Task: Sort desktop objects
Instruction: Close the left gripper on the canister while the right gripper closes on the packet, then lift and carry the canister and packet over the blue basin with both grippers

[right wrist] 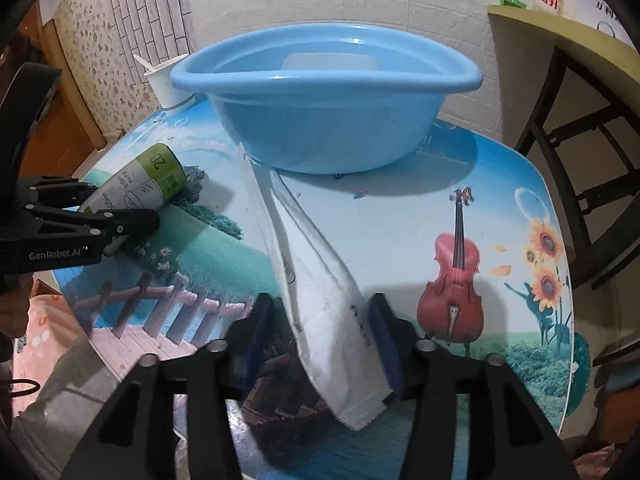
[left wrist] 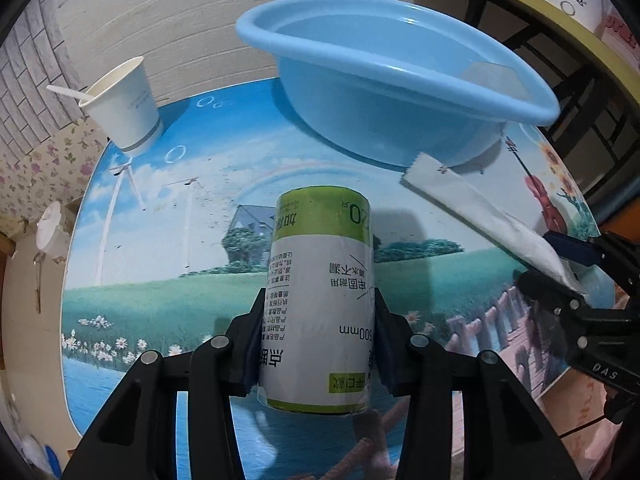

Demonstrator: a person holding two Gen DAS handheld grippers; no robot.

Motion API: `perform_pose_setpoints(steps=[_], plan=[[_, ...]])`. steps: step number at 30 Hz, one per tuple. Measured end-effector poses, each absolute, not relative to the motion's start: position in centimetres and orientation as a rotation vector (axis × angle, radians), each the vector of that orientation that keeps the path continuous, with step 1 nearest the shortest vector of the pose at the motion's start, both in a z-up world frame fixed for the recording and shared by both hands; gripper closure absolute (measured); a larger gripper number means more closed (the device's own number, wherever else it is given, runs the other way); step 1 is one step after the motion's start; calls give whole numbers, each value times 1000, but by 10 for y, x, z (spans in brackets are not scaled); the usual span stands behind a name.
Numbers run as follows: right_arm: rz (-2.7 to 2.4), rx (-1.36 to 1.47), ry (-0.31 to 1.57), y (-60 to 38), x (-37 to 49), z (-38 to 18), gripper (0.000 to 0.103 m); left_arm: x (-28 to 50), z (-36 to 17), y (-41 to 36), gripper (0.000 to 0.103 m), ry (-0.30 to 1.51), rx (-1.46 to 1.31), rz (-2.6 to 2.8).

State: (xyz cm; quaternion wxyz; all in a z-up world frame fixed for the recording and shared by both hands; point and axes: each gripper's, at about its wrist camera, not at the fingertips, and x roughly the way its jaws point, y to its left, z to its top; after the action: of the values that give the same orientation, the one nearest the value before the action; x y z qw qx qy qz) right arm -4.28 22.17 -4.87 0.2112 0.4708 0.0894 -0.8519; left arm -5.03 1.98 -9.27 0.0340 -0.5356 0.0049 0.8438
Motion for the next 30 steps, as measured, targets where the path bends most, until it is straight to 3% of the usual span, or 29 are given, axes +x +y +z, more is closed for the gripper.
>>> perform_pose_setpoints(steps=[3,8,15,21,30], plan=[[-2370,1299,236,220,-43,-50,47,-51,-95,23,60,16,-1634,2607],[-2376,1265,277,207,-42,-53,35,-36,-94,37,59,63,-1606,2613],[-2373,1247,280,204,-44,-53,34,-42,-93,31,59,65,-1603,2605],[-2371,1210,284,207,-41,-52,59,-56,-92,33,58,51,-1555,2622],[-2348,1207,260,206,-41,-50,66,-56,-91,33,60,43,-1538,2627]])
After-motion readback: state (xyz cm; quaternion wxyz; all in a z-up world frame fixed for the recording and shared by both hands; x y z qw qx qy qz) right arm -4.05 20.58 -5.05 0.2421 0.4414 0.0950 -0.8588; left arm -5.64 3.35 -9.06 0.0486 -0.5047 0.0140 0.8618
